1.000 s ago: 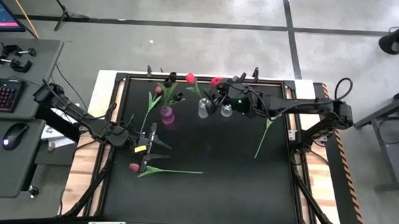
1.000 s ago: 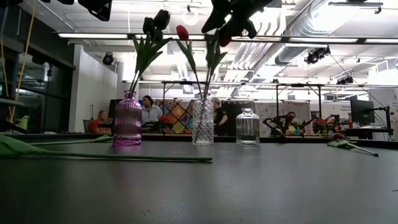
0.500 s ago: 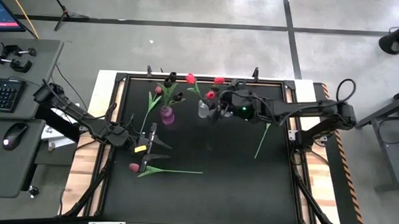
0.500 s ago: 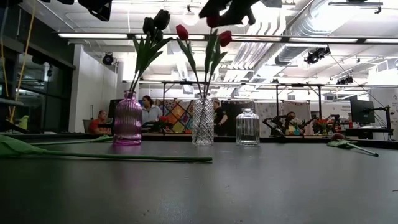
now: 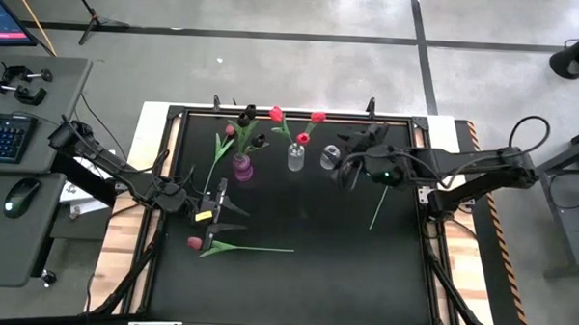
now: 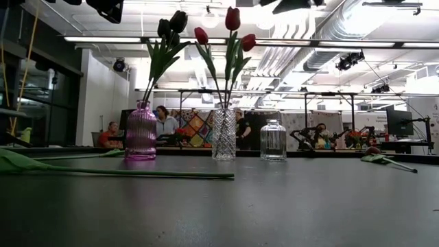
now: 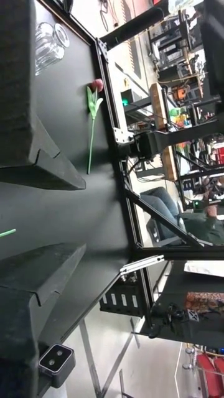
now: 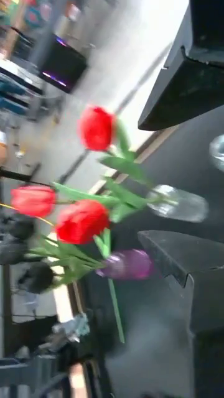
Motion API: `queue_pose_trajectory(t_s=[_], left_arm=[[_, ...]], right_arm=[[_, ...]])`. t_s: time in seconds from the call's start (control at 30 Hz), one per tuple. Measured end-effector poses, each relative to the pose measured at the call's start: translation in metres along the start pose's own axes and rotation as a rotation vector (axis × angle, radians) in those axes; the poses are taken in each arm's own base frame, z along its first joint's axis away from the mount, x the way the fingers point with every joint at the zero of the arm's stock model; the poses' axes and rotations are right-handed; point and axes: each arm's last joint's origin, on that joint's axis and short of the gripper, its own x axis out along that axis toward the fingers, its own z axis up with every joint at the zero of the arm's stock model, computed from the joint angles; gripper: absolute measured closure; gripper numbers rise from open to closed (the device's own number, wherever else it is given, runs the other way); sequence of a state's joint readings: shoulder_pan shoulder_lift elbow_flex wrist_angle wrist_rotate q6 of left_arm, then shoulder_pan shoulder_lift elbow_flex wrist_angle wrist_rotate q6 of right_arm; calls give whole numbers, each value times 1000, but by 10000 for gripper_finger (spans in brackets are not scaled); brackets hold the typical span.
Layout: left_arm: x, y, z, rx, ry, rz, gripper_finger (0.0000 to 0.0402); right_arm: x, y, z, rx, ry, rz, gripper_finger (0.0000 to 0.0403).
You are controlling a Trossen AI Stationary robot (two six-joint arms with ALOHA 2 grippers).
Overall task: Sort flowers into vase by color
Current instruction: Put the top right dark red flower into the right transparent vase
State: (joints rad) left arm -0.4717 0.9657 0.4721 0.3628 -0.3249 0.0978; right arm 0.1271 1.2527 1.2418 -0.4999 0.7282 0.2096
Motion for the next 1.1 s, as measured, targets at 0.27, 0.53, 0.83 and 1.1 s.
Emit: queue_pose_trajectory(t_s=[0.27,0.53,0.83,1.1], left_arm=[[0,0,0,0,0,0,268],[0,0,0,-16,-1,0,268],[0,0,0,-16,-1,0,268],[0,0,0,-16,0,1,268]], right_arm=[[-5,-2,-50,106,305,-99,138],[16,-17,-146,323,521,-369,140],[23,-62,-233,631,661,-769,180],[34,-68,-259,777,594,-745,215]])
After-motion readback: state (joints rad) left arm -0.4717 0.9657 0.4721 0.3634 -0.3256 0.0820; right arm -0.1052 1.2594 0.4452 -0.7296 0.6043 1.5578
